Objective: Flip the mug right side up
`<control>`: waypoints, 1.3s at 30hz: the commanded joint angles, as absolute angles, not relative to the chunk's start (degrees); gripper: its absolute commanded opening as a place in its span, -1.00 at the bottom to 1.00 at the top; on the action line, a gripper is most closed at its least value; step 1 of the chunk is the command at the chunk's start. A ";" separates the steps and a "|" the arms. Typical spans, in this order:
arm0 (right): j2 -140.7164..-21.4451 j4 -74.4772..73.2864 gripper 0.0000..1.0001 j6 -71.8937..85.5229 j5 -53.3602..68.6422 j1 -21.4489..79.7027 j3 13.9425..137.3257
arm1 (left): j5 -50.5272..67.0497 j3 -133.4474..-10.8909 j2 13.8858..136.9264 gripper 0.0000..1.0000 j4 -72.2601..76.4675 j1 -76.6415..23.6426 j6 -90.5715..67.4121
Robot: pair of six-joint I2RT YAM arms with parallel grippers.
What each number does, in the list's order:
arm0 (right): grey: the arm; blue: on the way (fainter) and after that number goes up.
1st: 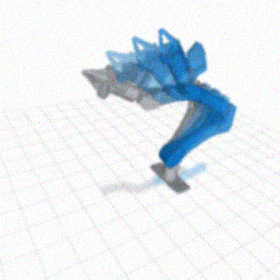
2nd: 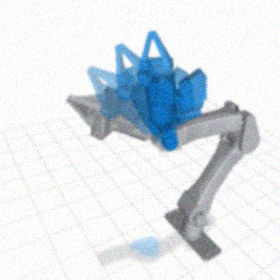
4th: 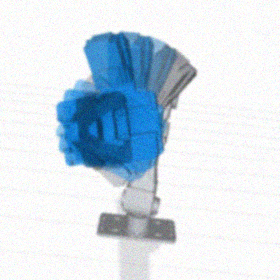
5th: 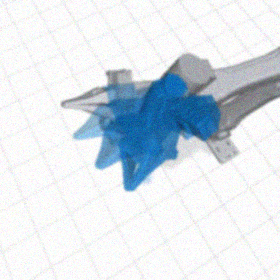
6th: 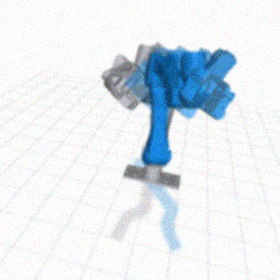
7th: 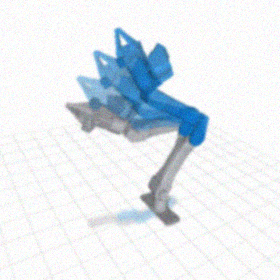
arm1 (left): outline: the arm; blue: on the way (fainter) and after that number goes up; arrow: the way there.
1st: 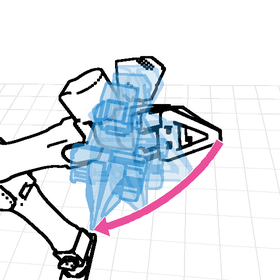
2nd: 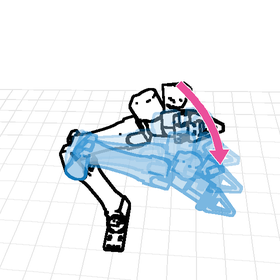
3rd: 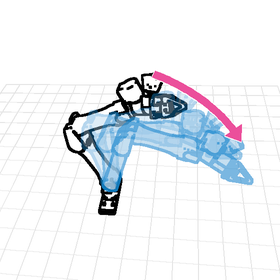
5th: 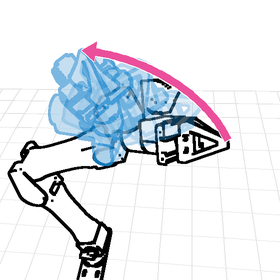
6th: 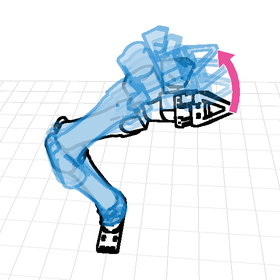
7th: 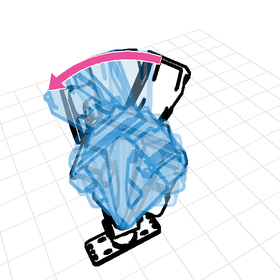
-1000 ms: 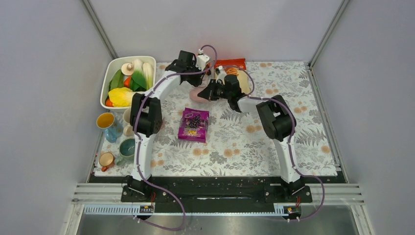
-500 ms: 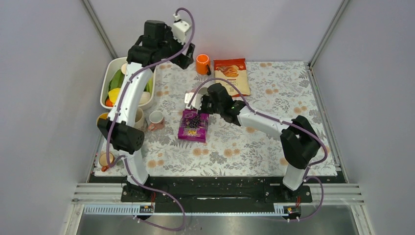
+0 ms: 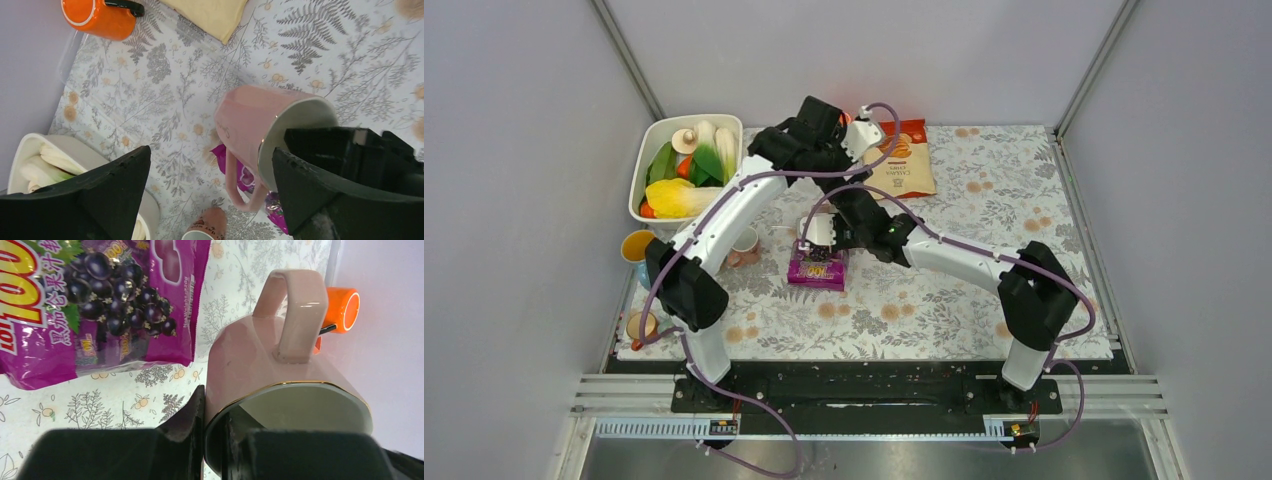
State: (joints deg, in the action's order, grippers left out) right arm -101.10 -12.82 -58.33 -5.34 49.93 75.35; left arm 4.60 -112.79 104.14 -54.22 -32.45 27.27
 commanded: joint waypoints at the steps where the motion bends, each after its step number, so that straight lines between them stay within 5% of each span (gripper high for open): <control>1: -95.54 -8.13 -1.00 -60.07 -9.62 51.60 79.15 | -6.01 -109.05 104.06 0.87 -46.35 -34.51 30.00; 8: -95.58 -8.05 -1.00 -58.42 -10.65 52.12 80.50 | -8.40 -102.75 105.68 0.82 -41.31 -36.42 30.94; 10: -95.40 -7.51 -1.00 -58.14 -10.86 52.11 80.38 | -10.37 -101.53 106.15 0.66 -39.46 -36.47 31.23; 17: -95.48 -5.57 -1.00 -57.79 -12.16 52.11 78.69 | -11.78 -100.68 106.72 -0.98 -38.40 -36.43 32.22; 23: -96.26 -2.87 -0.99 -56.84 -14.62 52.12 77.67 | -10.27 -100.62 107.32 -1.00 -37.91 -35.32 31.13; 27: -96.16 0.33 -0.07 -56.16 -17.72 52.12 75.76 | -8.94 -101.92 108.56 -1.00 -37.88 -33.14 29.79; 30: -94.70 2.70 0.31 -55.98 -17.63 52.12 73.42 | -8.10 -103.22 109.58 -1.00 -37.61 -31.33 28.92; 39: -89.90 4.46 0.45 -53.70 -15.15 52.12 68.35 | -5.93 -107.45 111.11 -1.00 -38.57 -26.11 25.93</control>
State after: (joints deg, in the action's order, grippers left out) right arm -94.56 -0.25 -56.10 -15.57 52.12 70.15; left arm -7.64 -101.21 113.16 -41.08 -27.22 28.75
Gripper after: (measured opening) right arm 0.714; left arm 0.201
